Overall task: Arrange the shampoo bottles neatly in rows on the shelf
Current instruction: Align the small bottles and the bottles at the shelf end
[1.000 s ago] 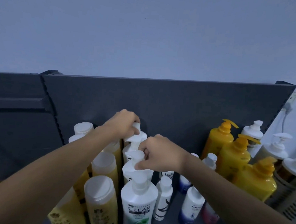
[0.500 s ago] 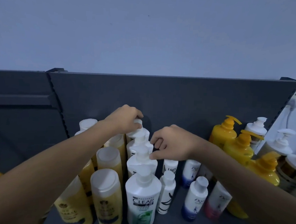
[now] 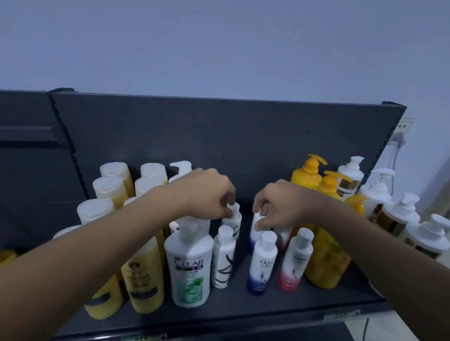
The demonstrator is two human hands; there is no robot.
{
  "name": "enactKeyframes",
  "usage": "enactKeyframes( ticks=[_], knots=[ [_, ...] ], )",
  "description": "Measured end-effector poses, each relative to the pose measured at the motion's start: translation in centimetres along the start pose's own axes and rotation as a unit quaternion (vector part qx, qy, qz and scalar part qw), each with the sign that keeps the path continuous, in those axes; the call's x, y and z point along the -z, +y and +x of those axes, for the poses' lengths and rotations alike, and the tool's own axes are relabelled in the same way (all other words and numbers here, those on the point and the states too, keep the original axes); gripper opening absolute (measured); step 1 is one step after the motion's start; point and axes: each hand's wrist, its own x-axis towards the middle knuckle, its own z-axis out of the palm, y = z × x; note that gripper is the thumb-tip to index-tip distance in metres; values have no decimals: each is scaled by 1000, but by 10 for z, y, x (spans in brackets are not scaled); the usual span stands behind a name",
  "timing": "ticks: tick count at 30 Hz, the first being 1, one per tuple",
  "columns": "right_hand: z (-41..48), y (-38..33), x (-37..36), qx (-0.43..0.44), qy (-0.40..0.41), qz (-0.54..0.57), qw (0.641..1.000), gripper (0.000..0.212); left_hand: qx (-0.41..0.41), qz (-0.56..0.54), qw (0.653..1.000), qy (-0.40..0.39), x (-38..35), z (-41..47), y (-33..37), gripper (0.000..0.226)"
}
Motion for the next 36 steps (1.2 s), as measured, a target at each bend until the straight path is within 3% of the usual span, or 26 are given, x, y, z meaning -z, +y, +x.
enactKeyframes(
  ticks=[4, 16, 28, 31, 36],
  knots=[
    [-6, 8, -13, 22, -26, 4, 999, 38, -3, 108, 993, -38, -21, 0, 20, 39],
    [-7, 20, -29, 81, -29, -4, 996, 20, 53, 108, 989, -82, -30, 2, 44, 34],
    [-4, 27, -27, 74, -39, 9, 996, 31, 34, 84, 992, -84, -28, 5, 52, 31],
    [0, 35, -16, 62, -2, 33, 998, 32, 32, 90, 992, -88, -28, 6, 50, 33],
    [19, 48, -11, 56, 79, -27, 995, 35, 41, 64, 992, -97, -21, 14, 45, 36]
  ],
)
